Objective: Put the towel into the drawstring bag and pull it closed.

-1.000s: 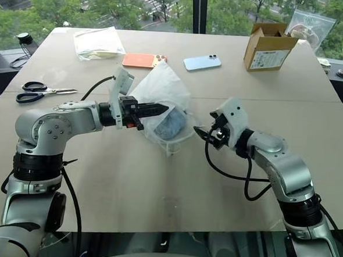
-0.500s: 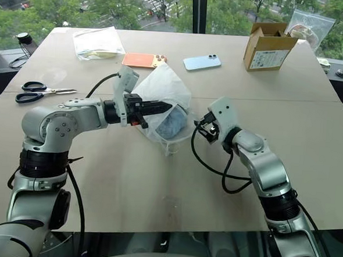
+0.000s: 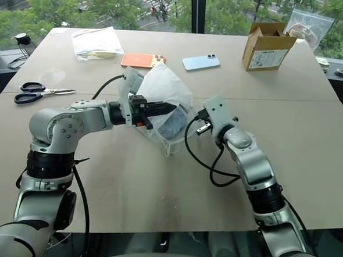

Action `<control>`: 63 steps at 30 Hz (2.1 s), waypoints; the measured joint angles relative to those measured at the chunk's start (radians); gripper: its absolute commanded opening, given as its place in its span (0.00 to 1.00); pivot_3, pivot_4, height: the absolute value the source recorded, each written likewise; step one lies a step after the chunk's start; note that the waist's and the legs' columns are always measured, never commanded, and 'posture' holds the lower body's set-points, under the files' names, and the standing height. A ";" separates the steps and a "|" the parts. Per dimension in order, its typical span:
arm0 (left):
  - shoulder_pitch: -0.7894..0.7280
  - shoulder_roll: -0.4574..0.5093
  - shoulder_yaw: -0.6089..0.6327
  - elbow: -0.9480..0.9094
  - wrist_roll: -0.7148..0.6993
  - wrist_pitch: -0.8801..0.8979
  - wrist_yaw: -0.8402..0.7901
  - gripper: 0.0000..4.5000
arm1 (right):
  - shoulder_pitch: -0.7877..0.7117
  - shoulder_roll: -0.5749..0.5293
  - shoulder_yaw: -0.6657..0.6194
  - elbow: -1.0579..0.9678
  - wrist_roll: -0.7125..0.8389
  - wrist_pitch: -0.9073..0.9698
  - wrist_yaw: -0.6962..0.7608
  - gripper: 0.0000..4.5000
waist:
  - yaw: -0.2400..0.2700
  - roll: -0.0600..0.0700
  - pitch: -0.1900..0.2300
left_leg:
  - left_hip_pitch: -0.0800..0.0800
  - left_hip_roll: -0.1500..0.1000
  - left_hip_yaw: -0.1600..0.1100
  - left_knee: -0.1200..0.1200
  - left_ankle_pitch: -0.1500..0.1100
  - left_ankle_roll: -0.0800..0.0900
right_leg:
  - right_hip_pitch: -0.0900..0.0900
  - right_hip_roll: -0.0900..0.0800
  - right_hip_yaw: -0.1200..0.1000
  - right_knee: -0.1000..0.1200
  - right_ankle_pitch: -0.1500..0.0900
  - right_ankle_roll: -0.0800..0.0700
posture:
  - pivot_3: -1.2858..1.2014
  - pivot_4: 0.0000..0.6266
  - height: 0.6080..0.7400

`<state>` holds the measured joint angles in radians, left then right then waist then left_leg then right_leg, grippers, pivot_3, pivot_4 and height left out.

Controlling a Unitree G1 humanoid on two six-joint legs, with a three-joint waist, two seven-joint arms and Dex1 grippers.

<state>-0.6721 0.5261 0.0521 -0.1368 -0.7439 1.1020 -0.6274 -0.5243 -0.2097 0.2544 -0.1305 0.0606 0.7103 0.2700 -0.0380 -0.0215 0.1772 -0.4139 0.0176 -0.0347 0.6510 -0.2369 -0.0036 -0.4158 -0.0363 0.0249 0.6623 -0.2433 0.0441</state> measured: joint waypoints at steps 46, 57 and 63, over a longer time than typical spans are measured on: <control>0.533 0.186 -0.023 -0.343 0.047 -0.183 -0.181 0.75 | 0.088 0.117 -0.104 -0.017 -0.084 -0.107 -0.113 0.00 | 0.021 0.001 0.000 | 0.002 0.001 0.001 0.001 0.000 0.000 | 0.001 -0.001 0.000 0.001 0.000 0.000 | 0.52 0.24 1.00; 0.446 -0.011 -0.239 -0.195 0.296 -0.356 -0.029 0.48 | 0.092 0.092 -0.111 -0.046 -0.089 -0.077 -0.101 0.00 | 0.020 0.001 0.000 | 0.002 0.001 0.001 0.001 0.000 0.000 | 0.001 0.001 0.001 0.001 0.000 0.000 | 0.52 0.24 1.00; 0.433 -0.042 -0.251 -0.145 0.368 -0.422 -0.016 0.01 | 0.108 0.094 -0.121 -0.069 -0.087 -0.065 -0.105 0.00 | 0.021 0.001 0.000 | 0.002 0.001 0.001 0.001 0.000 0.000 | 0.001 0.001 0.001 0.001 0.000 0.000 | 0.52 0.24 1.00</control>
<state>-0.2386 0.4840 -0.1992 -0.2815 -0.3762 0.6802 -0.6433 -0.4167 -0.1159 0.1330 -0.1999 -0.0268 0.6453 0.1649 -0.0167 -0.0207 0.1768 -0.4122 0.0183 -0.0341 0.6525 -0.2367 -0.0037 -0.4144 -0.0357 0.0255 0.6633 -0.2431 0.0438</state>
